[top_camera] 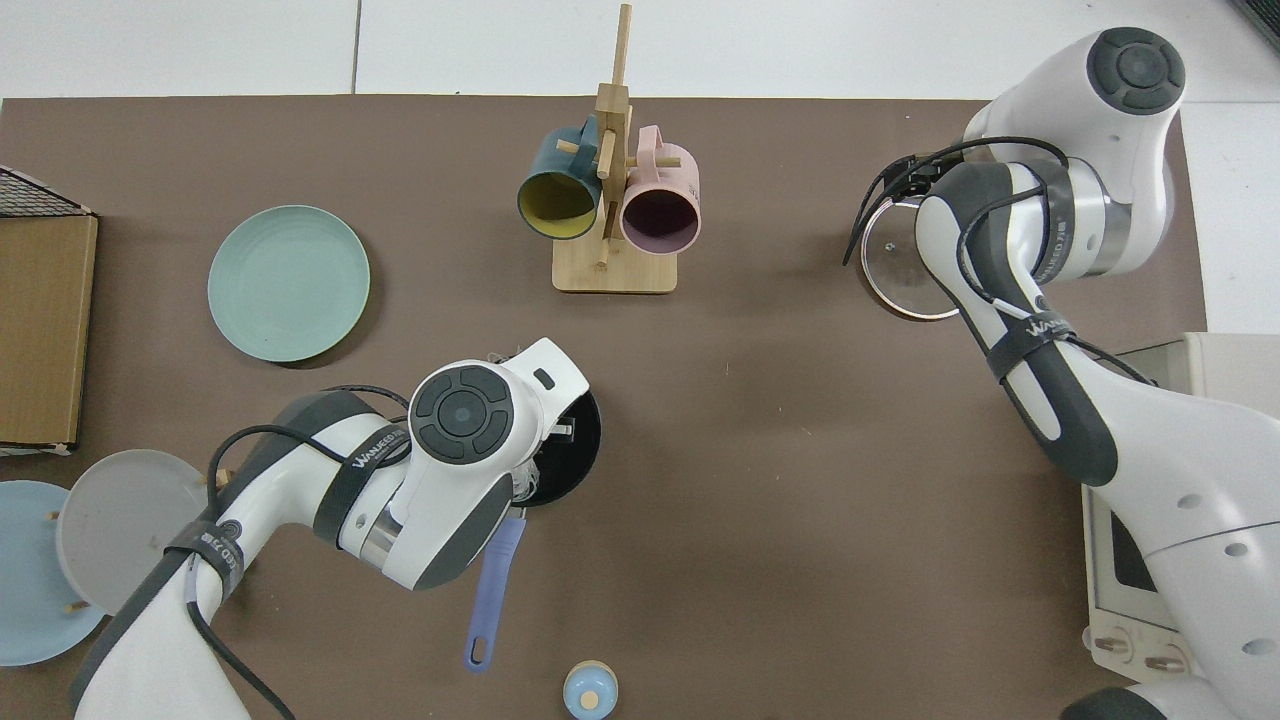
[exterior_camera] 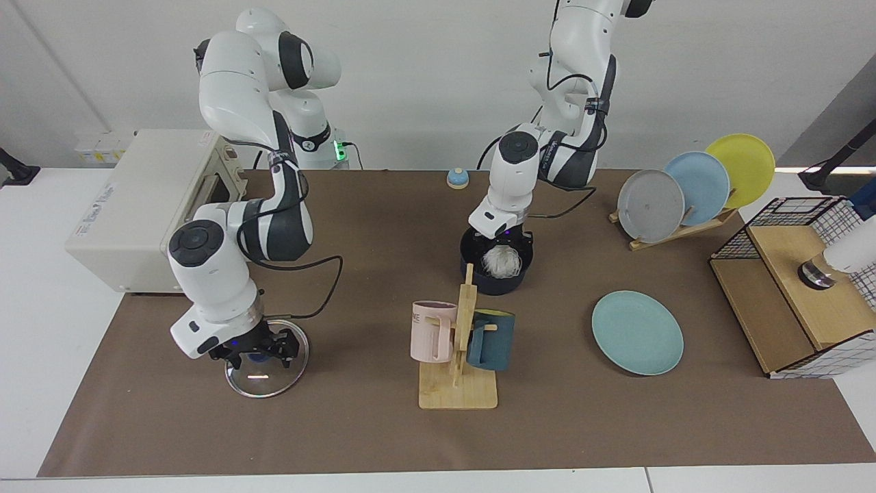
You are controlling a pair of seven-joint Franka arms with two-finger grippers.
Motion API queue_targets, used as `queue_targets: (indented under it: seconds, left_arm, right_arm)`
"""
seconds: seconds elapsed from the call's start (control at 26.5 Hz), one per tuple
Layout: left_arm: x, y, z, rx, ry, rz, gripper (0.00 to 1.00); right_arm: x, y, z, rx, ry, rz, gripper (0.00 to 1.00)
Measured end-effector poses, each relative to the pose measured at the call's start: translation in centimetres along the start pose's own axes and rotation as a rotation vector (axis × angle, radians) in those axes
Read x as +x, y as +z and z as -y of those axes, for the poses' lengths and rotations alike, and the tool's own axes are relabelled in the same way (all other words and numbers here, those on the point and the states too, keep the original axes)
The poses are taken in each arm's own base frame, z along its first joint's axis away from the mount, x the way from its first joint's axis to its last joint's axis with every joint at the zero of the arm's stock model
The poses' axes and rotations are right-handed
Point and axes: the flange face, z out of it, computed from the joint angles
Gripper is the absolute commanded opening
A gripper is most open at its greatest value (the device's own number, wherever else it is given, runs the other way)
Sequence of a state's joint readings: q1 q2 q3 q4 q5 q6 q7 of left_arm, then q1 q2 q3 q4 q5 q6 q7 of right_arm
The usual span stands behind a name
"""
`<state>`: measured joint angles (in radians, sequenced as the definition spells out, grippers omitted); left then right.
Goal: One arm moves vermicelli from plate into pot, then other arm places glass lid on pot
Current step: 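Release the vermicelli into the pot while the right gripper grasps the lid, then withdraw the left gripper while the right gripper lifts the glass lid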
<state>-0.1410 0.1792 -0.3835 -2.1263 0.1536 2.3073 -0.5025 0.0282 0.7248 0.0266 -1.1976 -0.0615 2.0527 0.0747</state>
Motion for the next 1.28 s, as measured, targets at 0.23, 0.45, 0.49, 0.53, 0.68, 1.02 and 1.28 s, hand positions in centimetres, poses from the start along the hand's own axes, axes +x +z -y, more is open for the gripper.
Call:
queue_targets:
  seconds: [0.23, 0.45, 0.49, 0.53, 0.68, 1.02, 1.28]
  left_arm:
    - [0.1, -0.3, 0.0, 0.000, 0.001, -0.006, 1.00]
    - [0.9, -3.8, 0.2, 0.022, -0.011, -0.011, 1.00]
    - [1.1, -4.8, 0.3, 0.029, -0.015, -0.010, 1.00]
    - [1.4, -6.0, 0.4, 0.036, -0.019, -0.009, 1.00]
    - [2.8, -11.2, 1.3, 0.052, -0.050, -0.025, 1.00]
    - [7.3, -15.6, 12.9, 0.056, 0.027, -0.056, 1.00]
    - [8.2, -15.1, 26.4, 0.031, 0.087, -0.035, 1.00]
  right_arm:
    - [-1.0, 2.4, 0.3, -0.003, -0.005, 0.045, 0.99]
    - [-1.4, 3.2, -0.6, -0.008, 0.006, 0.059, 0.99]
    - [-1.4, 3.2, -0.7, -0.008, 0.007, 0.059, 0.99]
    - [-1.4, 3.2, -0.7, -0.008, 0.007, 0.061, 0.99]
    - [-1.8, 3.3, -1.2, -0.011, 0.013, 0.069, 0.99]
    - [-2.7, 4.5, -1.5, -0.010, 0.015, 0.073, 0.92]
    - [-3.2, 4.7, -1.9, -0.011, 0.020, 0.076, 0.00]
